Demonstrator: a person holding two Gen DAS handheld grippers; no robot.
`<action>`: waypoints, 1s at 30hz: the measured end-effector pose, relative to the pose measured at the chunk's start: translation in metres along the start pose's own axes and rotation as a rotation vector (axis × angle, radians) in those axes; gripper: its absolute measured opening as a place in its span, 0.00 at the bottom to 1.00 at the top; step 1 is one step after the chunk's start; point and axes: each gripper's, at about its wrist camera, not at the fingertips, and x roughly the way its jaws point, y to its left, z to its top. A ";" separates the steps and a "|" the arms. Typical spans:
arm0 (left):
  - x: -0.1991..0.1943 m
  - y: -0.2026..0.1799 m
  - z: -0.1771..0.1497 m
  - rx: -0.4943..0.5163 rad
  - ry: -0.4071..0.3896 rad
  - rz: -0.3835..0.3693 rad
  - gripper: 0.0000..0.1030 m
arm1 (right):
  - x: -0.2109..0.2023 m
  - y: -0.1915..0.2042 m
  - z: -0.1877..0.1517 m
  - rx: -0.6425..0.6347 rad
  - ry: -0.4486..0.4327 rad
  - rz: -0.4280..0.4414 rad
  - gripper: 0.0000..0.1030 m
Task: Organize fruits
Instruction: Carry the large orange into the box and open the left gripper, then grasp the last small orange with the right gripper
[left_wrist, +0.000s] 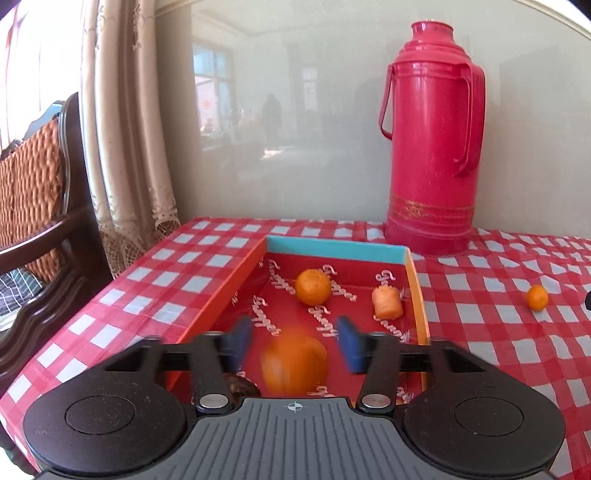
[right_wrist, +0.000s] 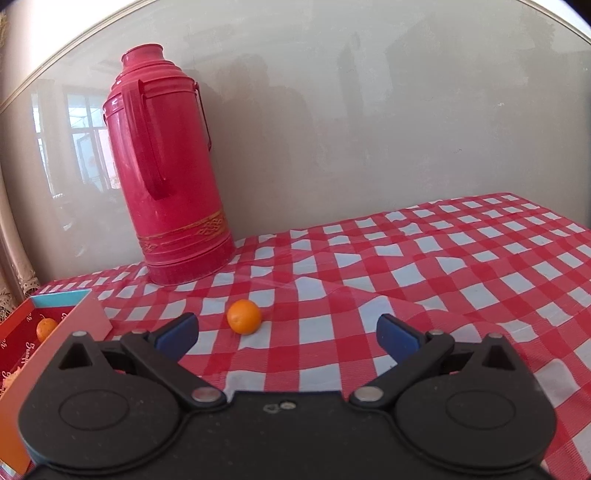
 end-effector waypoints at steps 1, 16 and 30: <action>-0.002 -0.001 0.000 0.001 -0.016 0.009 0.93 | 0.000 0.001 0.000 -0.003 -0.001 0.002 0.94; -0.004 0.001 0.001 -0.039 -0.077 0.039 1.00 | 0.002 0.014 0.007 -0.195 -0.016 0.053 0.94; 0.006 0.066 -0.009 -0.204 -0.063 0.101 1.00 | 0.060 0.051 0.011 -0.305 0.103 0.038 0.63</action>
